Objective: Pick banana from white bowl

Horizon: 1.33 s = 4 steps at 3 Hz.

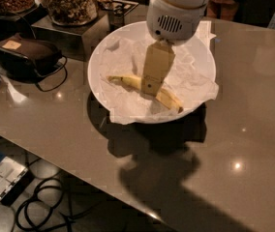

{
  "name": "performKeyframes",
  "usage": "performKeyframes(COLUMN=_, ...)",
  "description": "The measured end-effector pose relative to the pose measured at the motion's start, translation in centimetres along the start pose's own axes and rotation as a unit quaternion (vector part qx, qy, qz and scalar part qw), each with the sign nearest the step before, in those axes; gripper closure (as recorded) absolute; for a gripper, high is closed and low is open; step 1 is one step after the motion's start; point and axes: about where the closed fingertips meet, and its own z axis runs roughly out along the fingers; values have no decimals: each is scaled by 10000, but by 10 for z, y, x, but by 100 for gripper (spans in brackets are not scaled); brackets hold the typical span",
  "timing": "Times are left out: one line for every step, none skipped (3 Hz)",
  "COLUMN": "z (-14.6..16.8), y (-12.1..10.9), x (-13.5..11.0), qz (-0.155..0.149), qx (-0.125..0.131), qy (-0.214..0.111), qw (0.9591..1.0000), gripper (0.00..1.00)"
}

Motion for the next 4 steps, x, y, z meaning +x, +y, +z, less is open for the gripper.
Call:
performKeyframes(z=11, y=-11, x=1, qz=192, qx=-92, qy=57, qw=9998, gripper=25)
performKeyframes(z=22, y=-19, x=3, qz=354, qx=-166, qy=130, qw=9992, gripper=24)
performKeyframes(z=38, y=-27, x=5, qz=512, qx=-277, qy=244, qw=9980, gripper=25)
performKeyframes(z=54, y=-33, x=5, qz=640, qx=-398, qy=371, qw=9965, gripper=27)
